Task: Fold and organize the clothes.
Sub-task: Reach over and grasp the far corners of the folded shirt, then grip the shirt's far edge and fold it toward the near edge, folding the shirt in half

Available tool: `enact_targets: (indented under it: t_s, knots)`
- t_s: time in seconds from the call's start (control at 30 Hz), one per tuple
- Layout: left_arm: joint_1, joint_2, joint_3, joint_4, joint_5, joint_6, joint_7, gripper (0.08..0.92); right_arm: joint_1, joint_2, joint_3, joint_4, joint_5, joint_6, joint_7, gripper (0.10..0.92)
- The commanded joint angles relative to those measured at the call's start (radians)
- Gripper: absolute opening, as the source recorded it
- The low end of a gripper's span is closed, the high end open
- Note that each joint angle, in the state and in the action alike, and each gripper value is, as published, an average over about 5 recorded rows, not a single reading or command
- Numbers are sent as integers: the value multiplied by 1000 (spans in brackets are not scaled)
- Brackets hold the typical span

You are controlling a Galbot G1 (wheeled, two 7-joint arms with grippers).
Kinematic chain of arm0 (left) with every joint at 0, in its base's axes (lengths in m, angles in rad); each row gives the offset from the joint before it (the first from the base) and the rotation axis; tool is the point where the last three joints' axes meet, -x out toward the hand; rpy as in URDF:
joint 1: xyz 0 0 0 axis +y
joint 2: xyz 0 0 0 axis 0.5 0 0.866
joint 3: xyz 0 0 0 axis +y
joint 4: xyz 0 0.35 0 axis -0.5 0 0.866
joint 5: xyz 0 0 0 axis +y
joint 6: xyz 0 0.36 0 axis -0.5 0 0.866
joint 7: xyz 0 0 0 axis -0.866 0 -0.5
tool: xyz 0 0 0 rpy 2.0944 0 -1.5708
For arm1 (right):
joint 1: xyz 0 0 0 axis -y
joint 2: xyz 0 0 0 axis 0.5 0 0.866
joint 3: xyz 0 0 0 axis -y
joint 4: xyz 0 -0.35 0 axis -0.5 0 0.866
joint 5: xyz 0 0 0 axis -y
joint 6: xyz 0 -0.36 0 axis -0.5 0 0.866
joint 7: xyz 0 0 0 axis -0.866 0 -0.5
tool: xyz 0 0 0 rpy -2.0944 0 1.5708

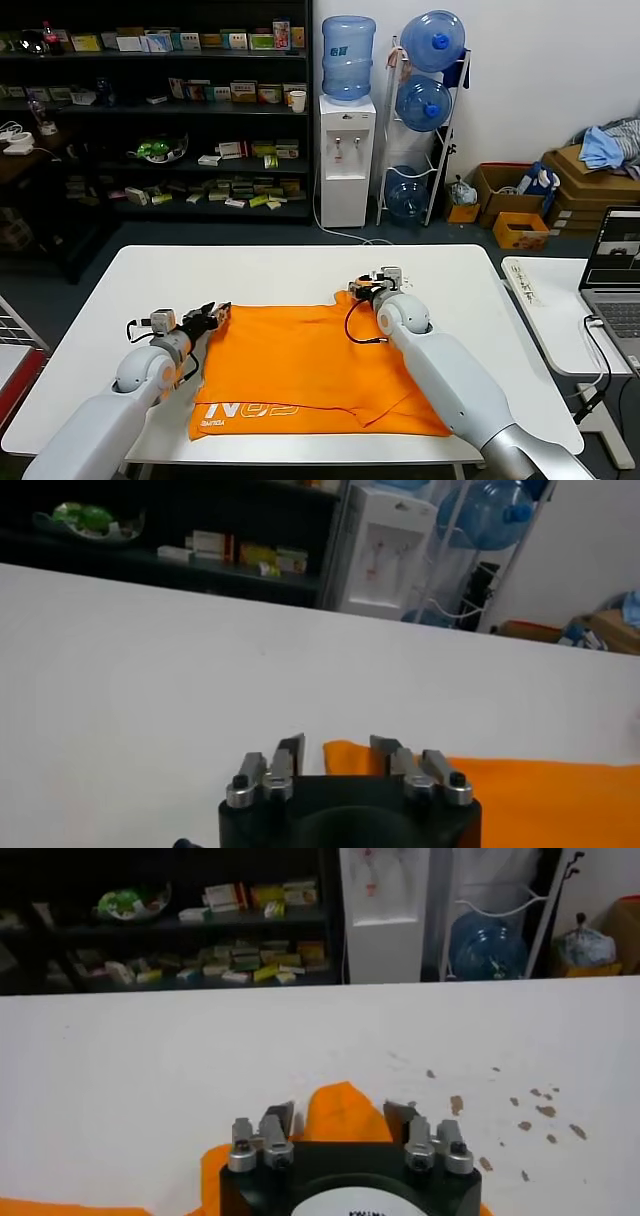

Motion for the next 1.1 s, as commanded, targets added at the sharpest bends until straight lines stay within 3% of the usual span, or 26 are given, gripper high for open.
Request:
enact_targets:
  t_s: [0.03,0.33,0.47,0.63,1.1]
  knots:
    - [-5,-6,13,-14,5,16,-3,412,11,7,-7,-8,3,-1,0,498]
    - [2,-13,4,-20,40,-64,2,155,-1,-3,-3,22,-8,60,-4,238]
    - [30,-10,-20,-57,56,-115,8,97,-20,-23,1,73,-13,113,-7,140]
    - [119,13,-66,-167,78,-135,7,97,-87,-89,10,236,16,120,27,126]
    - [473,101,-234,-555,93,-120,-15,97,-584,-446,149,914,145,47,206,126]
